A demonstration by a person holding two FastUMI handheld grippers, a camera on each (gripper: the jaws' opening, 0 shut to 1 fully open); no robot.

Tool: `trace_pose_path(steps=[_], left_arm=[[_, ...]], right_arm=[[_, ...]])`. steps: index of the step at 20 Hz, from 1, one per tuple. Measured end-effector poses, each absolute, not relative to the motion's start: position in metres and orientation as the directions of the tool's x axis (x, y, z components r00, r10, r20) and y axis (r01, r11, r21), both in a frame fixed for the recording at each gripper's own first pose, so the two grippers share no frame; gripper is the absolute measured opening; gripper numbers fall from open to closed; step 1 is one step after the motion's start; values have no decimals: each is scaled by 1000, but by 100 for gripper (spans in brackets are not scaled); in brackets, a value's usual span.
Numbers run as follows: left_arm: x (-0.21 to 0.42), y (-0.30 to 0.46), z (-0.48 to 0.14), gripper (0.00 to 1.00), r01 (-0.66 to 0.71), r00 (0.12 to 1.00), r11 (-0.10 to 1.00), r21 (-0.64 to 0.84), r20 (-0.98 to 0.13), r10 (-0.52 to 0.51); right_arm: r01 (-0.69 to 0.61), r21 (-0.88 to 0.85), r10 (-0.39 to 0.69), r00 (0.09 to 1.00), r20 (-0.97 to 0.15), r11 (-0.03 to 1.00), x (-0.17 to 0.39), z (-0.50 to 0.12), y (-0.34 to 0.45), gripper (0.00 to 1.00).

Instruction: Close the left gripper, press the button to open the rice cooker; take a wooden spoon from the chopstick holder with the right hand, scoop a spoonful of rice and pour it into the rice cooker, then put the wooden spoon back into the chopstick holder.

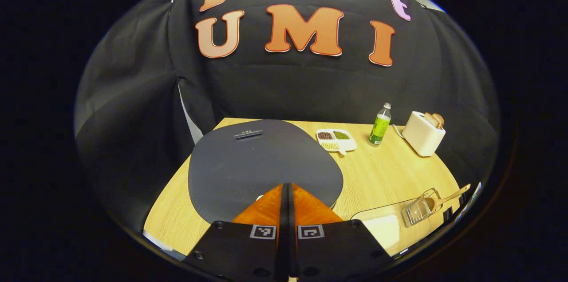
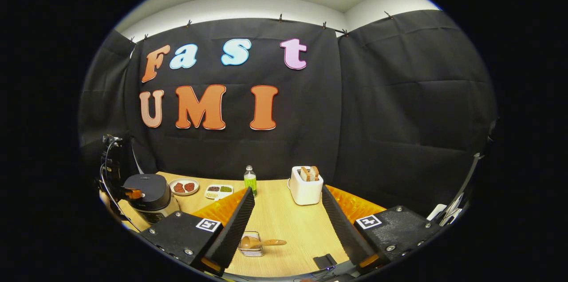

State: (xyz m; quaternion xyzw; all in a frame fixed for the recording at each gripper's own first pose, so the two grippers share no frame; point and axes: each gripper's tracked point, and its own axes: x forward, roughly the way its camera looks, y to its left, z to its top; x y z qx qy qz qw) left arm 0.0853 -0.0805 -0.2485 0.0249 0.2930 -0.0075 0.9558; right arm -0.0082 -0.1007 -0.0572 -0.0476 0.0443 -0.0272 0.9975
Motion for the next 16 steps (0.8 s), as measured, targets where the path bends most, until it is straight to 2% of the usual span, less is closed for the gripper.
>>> trace_pose_path(steps=[1,2,4,5,6,7,10,11,12,13,16], left_arm=[[85,-80,-251,0,28,824,998,55,-567,8],[85,-80,-254,5,24,821,997,73,-571,22],[79,-81,-255,5,3,830,995,104,-555,55],[82,-80,-255,0,-7,848,993,114,-526,66],[83,-81,-256,0,-12,848,992,125,-525,76],[82,-81,-255,5,-6,850,990,141,-520,79],[77,-84,-242,5,14,846,989,146,-529,66],[79,-85,-229,4,12,865,992,127,-500,54],[82,-84,-209,4,3,883,993,116,-467,52],[85,-80,-183,0,-7,906,994,110,-421,53],[86,-74,-115,4,-27,948,995,97,-314,56]], right_arm=[[49,-90,-57,994,-89,995,-9,-59,-100,95],[48,-85,-56,994,-93,995,-9,-61,-100,95],[48,-80,-56,992,-111,996,-10,-68,-101,95],[49,-82,-59,991,-117,995,-10,-70,-103,95],[52,-86,-62,991,-121,995,-11,-72,-106,95],[56,-88,-66,990,-121,995,-12,-72,-108,95],[54,-71,-62,992,-111,996,-12,-69,-112,95],[51,-59,-58,992,-109,997,-11,-69,-111,100],[51,-46,-56,992,-112,998,-8,-72,-112,95],[49,-31,-52,992,-117,998,-6,-74,-112,95],[31,17,-29,991,-130,999,-1,-83,-104,95]])
